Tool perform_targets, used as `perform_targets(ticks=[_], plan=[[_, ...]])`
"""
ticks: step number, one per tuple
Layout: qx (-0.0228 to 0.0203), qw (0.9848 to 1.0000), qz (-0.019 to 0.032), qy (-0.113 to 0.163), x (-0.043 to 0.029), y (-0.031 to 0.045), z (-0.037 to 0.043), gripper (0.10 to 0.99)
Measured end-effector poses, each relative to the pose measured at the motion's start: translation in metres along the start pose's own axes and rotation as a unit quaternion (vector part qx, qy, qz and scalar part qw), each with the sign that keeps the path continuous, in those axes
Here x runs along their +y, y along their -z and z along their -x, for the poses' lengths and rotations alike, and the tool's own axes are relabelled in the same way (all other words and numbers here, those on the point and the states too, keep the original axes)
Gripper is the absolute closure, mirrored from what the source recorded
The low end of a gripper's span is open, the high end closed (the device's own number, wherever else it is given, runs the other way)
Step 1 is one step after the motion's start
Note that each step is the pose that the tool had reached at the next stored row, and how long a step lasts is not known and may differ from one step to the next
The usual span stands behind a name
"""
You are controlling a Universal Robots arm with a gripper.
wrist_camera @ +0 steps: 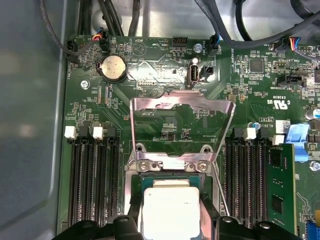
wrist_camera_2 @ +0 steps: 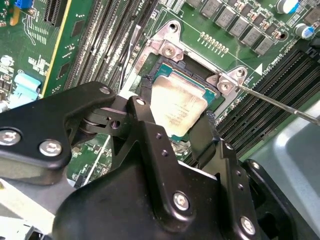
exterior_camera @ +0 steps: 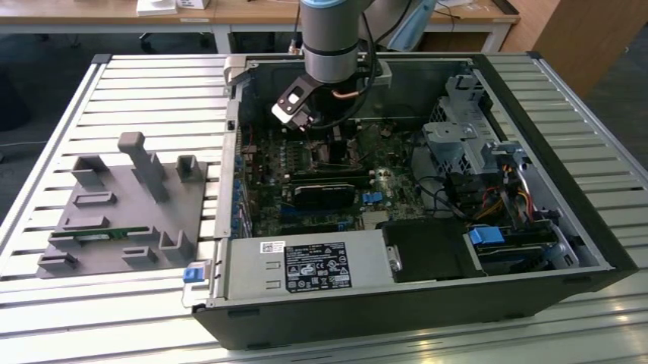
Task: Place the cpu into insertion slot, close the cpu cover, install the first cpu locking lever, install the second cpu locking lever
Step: 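Place the cpu into insertion slot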
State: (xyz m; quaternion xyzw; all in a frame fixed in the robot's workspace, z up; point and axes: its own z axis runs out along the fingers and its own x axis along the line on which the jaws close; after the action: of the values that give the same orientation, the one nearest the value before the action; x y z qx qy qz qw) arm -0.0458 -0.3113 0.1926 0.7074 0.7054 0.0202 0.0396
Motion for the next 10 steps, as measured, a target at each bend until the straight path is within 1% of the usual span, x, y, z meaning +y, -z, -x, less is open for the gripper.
perform_targets(ticks=[1,4,10], plan=[[0.0004,1.0,0.0,0.0,0.0,0.0001,0.0,0.549],[0.0008,1.0,0.0001,-0.001,0.0002,0.0015,-0.0001,0.549],[-0.0004,0.9999,-0.0003,-0.013,0.0002,0.0014,0.0002,0.549]])
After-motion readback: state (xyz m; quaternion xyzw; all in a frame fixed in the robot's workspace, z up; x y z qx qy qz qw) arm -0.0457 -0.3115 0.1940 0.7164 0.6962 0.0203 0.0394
